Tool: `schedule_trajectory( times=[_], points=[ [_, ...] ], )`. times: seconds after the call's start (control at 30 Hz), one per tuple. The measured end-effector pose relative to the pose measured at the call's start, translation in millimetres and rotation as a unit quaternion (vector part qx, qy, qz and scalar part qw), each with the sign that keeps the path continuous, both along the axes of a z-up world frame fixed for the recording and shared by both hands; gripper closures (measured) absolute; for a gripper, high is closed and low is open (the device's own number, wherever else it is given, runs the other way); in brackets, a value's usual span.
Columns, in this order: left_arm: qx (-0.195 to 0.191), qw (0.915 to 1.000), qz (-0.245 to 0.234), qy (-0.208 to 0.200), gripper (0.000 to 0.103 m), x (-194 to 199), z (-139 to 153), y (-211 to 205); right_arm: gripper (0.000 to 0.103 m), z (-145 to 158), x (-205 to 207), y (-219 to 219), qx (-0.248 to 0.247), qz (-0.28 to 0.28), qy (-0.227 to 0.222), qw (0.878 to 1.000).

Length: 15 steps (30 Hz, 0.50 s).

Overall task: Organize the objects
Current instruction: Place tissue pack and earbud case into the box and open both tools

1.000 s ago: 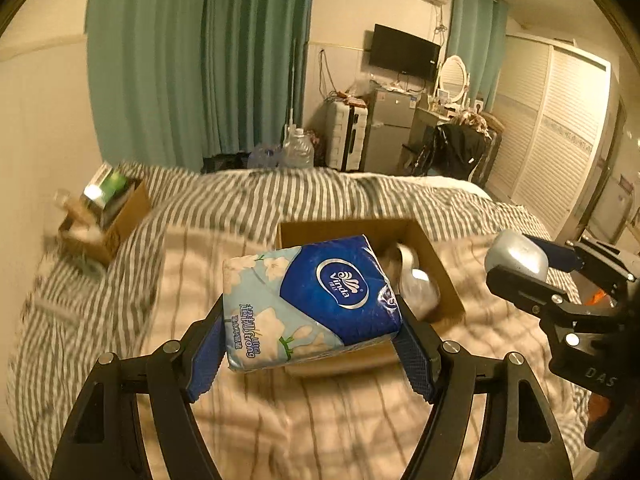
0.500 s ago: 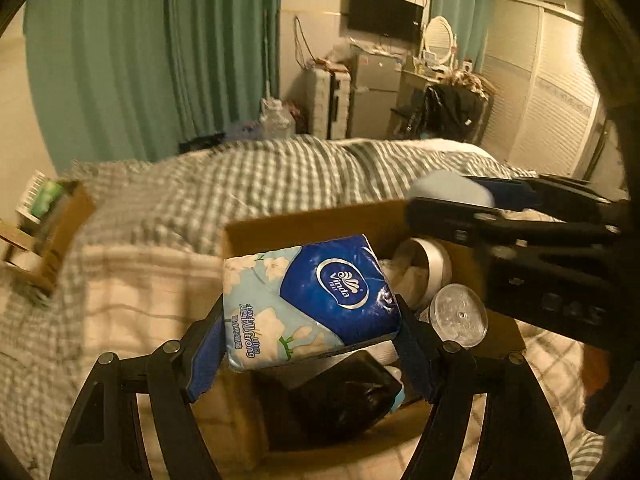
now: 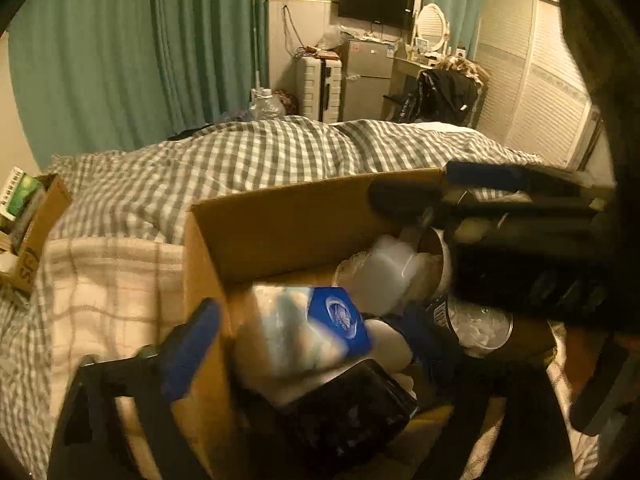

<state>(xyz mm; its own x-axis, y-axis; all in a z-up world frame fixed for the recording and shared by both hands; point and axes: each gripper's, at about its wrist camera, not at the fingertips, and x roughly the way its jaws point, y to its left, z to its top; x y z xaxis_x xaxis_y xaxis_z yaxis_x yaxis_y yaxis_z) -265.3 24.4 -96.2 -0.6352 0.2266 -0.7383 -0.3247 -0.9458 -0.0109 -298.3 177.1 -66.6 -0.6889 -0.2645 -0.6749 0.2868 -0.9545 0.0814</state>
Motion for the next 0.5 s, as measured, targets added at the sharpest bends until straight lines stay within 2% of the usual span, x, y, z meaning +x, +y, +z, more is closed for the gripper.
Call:
schedule_trajectory(
  times=[0.13,0.33,0.5],
  points=[
    [-0.006,0.9999,0.008,0.009,0.001,13.9,23.3,-0.7,0.026,34.7,14.3,13.4,0.006,-0.02,0.014,1.0],
    [-0.001,0.9984,0.027,0.049,0.0,50.3,91.7,-9.0,0.013,110.2,63.0,30.4,0.015,-0.05,0.059,0.997],
    [0.018,0.995,0.042,0.089,0.0,88.7,151.0,-22.6,0.004,171.8,118.5,38.2,0.022,-0.073,0.101,0.992]
  ],
)
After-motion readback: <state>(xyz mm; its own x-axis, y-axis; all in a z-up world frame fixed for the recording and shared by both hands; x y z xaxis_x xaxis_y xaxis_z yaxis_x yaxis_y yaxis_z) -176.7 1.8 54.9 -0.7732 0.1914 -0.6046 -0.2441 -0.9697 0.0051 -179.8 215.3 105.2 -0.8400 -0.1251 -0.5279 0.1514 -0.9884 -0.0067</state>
